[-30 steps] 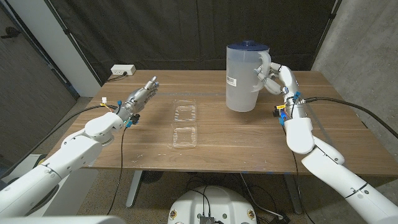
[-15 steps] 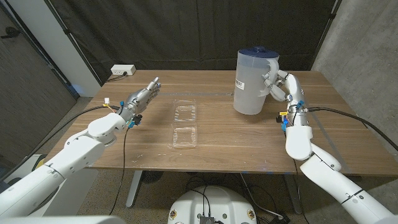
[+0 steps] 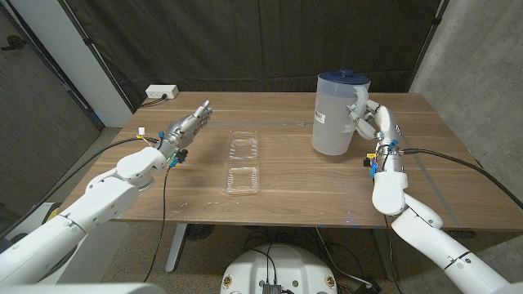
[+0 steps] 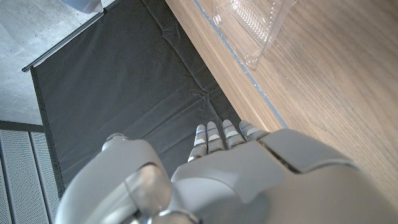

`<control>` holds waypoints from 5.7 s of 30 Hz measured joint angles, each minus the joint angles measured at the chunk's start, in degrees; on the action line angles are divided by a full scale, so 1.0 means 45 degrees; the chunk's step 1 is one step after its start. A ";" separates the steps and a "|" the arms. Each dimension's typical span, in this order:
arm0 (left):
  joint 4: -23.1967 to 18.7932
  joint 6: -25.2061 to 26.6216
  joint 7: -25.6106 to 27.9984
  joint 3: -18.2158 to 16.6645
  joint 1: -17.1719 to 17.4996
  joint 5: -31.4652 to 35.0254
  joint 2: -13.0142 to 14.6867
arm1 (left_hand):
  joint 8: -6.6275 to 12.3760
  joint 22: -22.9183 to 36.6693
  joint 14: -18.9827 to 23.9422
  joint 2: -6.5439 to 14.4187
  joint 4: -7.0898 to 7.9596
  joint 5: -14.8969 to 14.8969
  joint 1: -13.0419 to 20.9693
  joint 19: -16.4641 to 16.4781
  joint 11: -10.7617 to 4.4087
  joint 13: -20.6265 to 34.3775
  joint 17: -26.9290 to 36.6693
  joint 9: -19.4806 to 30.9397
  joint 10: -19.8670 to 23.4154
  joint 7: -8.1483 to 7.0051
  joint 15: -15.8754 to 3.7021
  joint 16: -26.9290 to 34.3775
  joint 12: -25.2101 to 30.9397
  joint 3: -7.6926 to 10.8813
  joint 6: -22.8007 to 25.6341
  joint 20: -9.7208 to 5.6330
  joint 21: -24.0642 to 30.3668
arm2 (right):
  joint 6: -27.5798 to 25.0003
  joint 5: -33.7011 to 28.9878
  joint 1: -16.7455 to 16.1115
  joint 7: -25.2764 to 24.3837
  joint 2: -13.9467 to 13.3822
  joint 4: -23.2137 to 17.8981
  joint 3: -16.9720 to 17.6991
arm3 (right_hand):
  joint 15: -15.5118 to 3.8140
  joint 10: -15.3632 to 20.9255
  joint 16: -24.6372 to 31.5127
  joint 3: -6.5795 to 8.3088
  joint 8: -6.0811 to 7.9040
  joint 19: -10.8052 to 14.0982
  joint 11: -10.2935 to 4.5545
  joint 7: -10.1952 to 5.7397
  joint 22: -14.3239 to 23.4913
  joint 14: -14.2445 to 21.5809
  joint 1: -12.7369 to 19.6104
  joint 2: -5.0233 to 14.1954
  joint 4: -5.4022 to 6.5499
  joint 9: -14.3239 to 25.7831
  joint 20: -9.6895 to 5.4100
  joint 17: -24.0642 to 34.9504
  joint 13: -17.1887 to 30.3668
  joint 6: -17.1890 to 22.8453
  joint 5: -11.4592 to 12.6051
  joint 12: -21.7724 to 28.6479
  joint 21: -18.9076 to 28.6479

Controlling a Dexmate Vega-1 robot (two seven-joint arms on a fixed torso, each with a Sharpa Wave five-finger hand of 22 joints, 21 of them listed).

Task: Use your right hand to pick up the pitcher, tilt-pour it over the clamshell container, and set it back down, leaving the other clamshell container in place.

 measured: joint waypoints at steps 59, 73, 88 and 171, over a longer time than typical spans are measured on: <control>0.0370 -0.0158 -0.0175 0.0134 -0.0060 -0.0127 -0.0189 | 0.0000 0.0000 0.0000 0.0133 0.0000 0.0001 0.0037 -0.0070 0.0000 0.0000 0.0000 0.0000 0.0000 0.0000 0.0000 0.0000 0.0000 -0.0174 0.0000 0.0071 0.0000 | 0.0195 -0.0509 0.1303 -0.0404 0.0362 0.1295 -0.2149 | -0.0009 0.0330 -0.0175 -0.0116 -0.0245 -0.0181 0.0005 -0.0393 -0.0117 -0.0171 -0.0482 -0.0224 0.0116 0.0000 -0.0004 -0.0374 0.0006 0.0151 -0.0009 -0.0794 -0.0094; 0.0681 -0.0244 -0.0331 0.0275 -0.0263 -0.0139 -0.0310 | 0.0000 0.0000 0.0000 0.0133 0.0055 -0.0051 0.0036 -0.0137 0.0000 0.0000 0.0000 0.0000 0.0000 0.0000 0.0000 0.0000 0.0000 -0.0228 0.0000 0.0138 0.0000 | -0.0290 -0.0920 0.1171 -0.0523 0.0154 0.1064 -0.2406 | 0.0195 0.0479 -0.0369 0.0079 -0.0522 -0.0528 -0.0073 -0.0198 -0.0236 -0.0601 -0.3306 -0.0986 0.0888 -0.0304 0.0073 0.0106 -0.0727 0.0021 0.0001 -0.1549 -0.0240; 0.1046 -0.0291 -0.0565 0.0457 -0.0524 -0.0188 -0.0420 | 0.0000 0.0000 0.0000 0.0167 0.0001 -0.0051 0.0069 -0.0183 0.0000 0.0000 0.0000 0.0000 0.0000 0.0000 0.0000 0.0000 0.0000 -0.0280 0.0000 0.0184 0.0000 | -0.1124 -0.1040 0.0974 -0.0302 0.0018 0.0734 -0.2594 | 0.0606 -0.0703 -0.2780 -0.0620 -0.2974 -0.1047 -0.0671 -0.0172 -0.0643 -0.1603 -0.4957 -0.2293 0.1101 -0.3309 0.0135 -0.1956 -0.3087 -0.0787 0.0445 -0.4008 -0.1636; 0.1096 -0.0685 -0.0662 0.0363 -0.0031 -0.0385 -0.0406 | 0.0000 0.0000 0.0000 0.0268 0.0036 -0.0051 0.0170 -0.0178 -0.0046 0.0000 0.0000 0.0000 0.0046 -0.0046 0.0000 0.0000 0.0000 -0.0562 0.0046 0.0410 0.0051 | -0.0092 0.4503 -0.1093 0.2422 -0.0289 -0.1041 -0.0119 | 0.1909 -0.5379 -0.7802 -0.1781 -0.4377 -0.3473 0.1323 0.1196 -0.0707 -0.6948 -0.7237 -0.2338 0.1280 -0.5952 0.0302 -0.5756 -0.7577 -0.3288 0.0592 -0.6160 -0.8852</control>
